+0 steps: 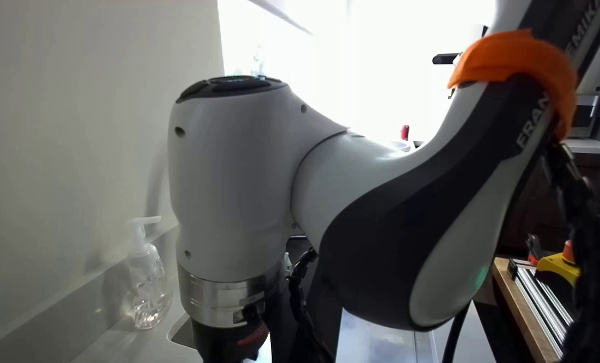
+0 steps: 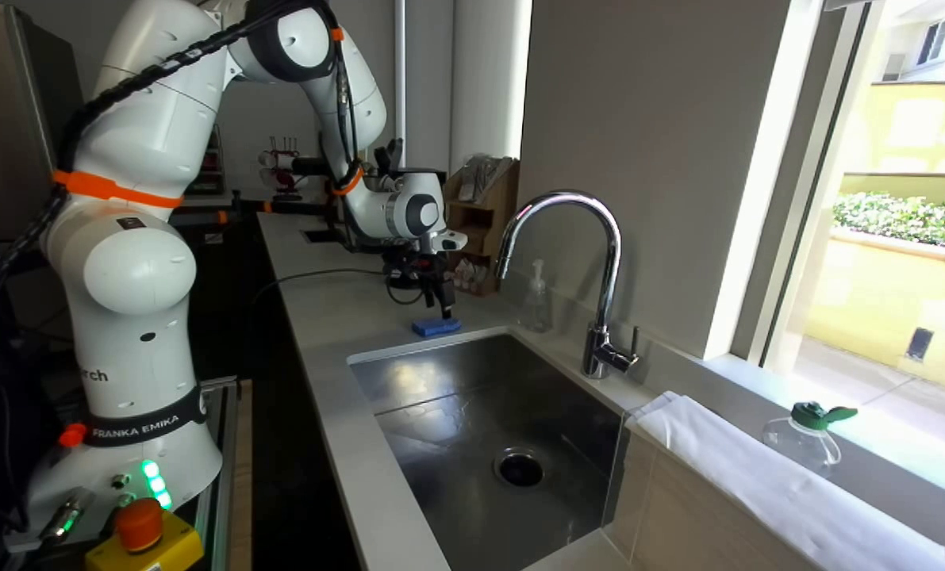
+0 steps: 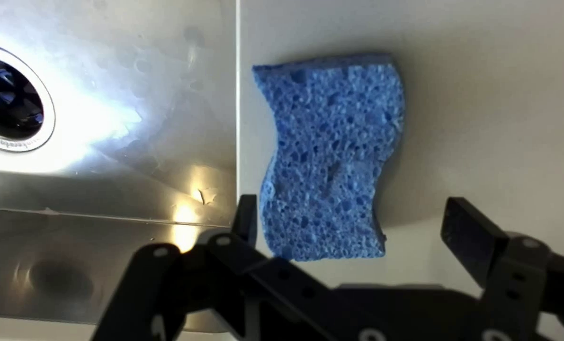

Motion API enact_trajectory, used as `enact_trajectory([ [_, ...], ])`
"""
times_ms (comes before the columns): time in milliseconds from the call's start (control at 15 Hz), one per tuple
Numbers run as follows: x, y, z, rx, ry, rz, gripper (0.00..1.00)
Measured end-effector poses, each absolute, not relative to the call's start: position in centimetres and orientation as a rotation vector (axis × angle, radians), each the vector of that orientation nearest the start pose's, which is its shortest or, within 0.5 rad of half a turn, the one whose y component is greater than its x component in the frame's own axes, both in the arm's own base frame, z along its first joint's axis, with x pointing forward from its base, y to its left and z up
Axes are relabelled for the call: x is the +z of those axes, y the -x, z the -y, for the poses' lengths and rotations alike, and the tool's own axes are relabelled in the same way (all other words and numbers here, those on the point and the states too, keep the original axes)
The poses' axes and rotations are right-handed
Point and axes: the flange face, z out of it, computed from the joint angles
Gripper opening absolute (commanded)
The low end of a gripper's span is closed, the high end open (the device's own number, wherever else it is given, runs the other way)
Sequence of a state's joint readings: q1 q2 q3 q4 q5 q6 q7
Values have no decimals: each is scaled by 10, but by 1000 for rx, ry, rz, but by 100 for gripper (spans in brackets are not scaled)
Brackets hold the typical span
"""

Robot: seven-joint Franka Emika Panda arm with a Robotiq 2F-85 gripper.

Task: Put the sponge on the hole in the sink

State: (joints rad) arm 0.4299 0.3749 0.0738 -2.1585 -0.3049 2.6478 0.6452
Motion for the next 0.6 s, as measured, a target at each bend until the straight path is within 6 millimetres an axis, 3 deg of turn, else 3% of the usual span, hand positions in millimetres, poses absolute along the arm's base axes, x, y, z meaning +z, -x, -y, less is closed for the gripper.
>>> enact_trajectory([
  [600,219,-501,-285,-259,3169,112,100],
])
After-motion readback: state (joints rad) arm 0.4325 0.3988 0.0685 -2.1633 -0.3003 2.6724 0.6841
